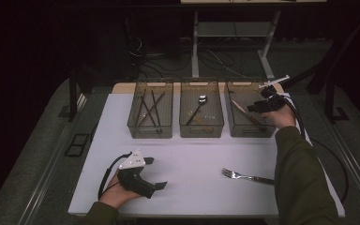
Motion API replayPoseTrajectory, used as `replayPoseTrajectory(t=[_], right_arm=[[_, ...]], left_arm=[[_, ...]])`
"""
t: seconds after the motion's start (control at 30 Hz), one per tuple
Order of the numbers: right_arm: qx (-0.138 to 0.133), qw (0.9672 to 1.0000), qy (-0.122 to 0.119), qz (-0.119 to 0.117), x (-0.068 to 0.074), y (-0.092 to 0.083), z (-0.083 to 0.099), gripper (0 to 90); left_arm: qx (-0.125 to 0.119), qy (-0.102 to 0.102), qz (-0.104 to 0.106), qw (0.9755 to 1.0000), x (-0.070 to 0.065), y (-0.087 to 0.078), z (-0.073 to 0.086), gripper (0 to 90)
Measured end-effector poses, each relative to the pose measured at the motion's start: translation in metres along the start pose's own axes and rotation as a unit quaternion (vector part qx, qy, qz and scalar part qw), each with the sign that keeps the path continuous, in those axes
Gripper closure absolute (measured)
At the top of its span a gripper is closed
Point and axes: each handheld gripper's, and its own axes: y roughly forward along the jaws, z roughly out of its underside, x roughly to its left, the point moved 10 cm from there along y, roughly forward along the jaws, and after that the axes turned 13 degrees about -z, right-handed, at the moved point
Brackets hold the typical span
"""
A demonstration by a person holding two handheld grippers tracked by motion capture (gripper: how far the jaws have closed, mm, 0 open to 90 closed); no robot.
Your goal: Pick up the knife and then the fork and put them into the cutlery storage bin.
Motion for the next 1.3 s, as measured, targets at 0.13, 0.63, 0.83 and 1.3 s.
replayPoseTrajectory(t=[0.13, 0.63, 0.83, 1.3], right_arm=[[-0.021, 0.9996, -0.003, -0.015, 0.009, -0.01, 0.001, 48.5], [-0.062, 0.9941, -0.048, -0.075, 0.073, -0.051, 0.033, 71.8], [-0.049, 0.99, -0.078, -0.106, 0.105, -0.055, 0.062, 89.7], [0.01, 0.9774, -0.142, -0.156, 0.168, -0.043, 0.125, 89.8]], left_arm=[[-0.001, 0.001, 0.0, 1.0, -0.001, -0.001, 0.0, 0.0], [0.003, 0.004, -0.003, 1.0, -0.001, 0.0, 0.0, 0.0], [0.003, 0.004, -0.005, 1.0, -0.001, 0.0, 0.001, 0.0], [-0.001, 0.005, -0.001, 1.0, -0.002, 0.0, -0.001, 0.0]])
